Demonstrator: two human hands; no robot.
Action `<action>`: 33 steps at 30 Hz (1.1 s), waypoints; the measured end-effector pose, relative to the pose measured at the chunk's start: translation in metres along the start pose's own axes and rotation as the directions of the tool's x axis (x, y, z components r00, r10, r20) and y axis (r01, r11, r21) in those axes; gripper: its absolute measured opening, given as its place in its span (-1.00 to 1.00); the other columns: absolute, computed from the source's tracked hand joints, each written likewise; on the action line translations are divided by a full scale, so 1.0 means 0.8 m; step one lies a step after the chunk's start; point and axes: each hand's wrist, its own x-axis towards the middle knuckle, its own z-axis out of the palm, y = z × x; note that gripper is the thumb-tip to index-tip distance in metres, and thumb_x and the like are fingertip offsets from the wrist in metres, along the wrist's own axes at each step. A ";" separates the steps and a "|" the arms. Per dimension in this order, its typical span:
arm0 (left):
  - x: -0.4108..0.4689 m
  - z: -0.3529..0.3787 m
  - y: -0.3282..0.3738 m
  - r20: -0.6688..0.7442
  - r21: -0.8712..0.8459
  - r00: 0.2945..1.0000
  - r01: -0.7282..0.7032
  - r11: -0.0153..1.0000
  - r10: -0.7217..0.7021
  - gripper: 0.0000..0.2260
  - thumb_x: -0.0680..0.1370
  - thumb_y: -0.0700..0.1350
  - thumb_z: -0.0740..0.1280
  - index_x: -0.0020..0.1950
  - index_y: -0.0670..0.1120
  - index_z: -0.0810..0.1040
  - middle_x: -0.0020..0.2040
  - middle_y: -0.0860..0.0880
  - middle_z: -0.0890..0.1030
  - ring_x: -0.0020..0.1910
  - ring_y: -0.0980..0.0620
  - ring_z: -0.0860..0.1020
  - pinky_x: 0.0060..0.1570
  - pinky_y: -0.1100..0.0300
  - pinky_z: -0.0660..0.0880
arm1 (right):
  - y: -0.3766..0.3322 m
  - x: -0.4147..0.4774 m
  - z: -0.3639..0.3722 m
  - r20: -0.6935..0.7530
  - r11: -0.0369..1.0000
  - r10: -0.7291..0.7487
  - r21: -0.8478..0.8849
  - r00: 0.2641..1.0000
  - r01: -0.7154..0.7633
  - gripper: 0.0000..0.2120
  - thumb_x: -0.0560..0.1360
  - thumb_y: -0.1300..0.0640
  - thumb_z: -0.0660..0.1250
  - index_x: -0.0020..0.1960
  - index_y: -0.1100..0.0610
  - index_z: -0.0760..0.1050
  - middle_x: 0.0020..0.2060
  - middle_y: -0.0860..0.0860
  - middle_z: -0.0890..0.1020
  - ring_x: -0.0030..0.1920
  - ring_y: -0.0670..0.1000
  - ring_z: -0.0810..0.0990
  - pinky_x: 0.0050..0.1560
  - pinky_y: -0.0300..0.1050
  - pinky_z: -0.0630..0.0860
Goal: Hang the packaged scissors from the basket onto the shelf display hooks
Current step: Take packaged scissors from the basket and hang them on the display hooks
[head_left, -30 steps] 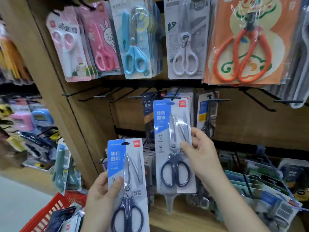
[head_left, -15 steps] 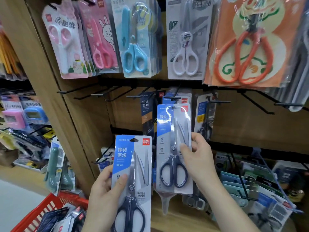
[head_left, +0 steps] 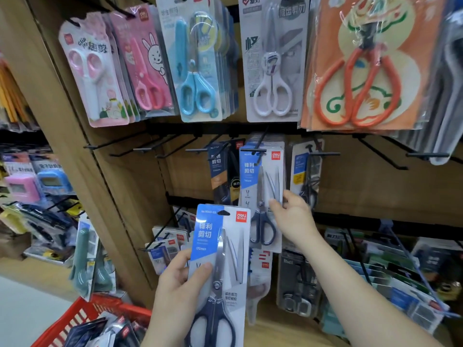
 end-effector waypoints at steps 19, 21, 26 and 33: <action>0.029 0.078 0.034 0.115 -0.059 0.990 -0.071 0.996 0.077 -0.86 0.61 -0.17 0.27 0.11 -0.15 0.57 -0.03 -0.18 0.71 -0.05 -0.20 0.66 0.03 -0.16 0.57 | -0.069 -0.051 -0.036 0.035 0.789 -0.121 0.610 0.992 0.074 -0.82 0.61 0.14 0.29 -0.02 0.20 0.64 -0.15 0.10 0.74 -0.10 0.09 0.72 -0.10 0.02 0.65; 0.028 0.073 0.032 0.115 -0.056 0.992 -0.053 0.997 0.059 -0.85 0.62 -0.19 0.26 0.14 -0.17 0.54 -0.04 -0.21 0.71 -0.08 -0.22 0.66 0.00 -0.17 0.58 | -0.069 -0.045 -0.032 -0.012 0.785 -0.141 0.608 0.990 0.119 -0.78 0.61 0.15 0.29 -0.10 0.24 0.63 -0.23 0.11 0.73 -0.21 0.00 0.66 -0.11 -0.09 0.59; 0.028 0.067 0.033 0.112 -0.003 0.993 -0.043 0.999 0.043 -0.85 0.63 -0.17 0.25 0.18 -0.12 0.53 -0.07 -0.18 0.72 -0.10 -0.22 0.69 -0.04 -0.15 0.61 | -0.066 -0.037 -0.024 -0.104 0.815 -0.121 0.558 0.987 0.158 -0.72 0.61 0.15 0.30 -0.21 0.30 0.56 -0.46 0.05 0.59 -0.42 -0.13 0.43 -0.35 -0.23 0.40; 0.031 0.066 0.027 0.184 0.043 0.982 -0.035 0.998 0.026 -0.66 0.64 -0.23 0.24 0.28 0.19 0.39 -0.07 -0.13 0.73 -0.11 -0.16 0.71 -0.11 -0.05 0.65 | -0.061 -0.012 -0.020 -0.132 0.856 -0.031 0.508 0.991 0.095 -0.75 0.61 0.12 0.30 -0.13 0.25 0.62 -0.25 0.05 0.70 -0.30 -0.11 0.61 -0.33 -0.28 0.51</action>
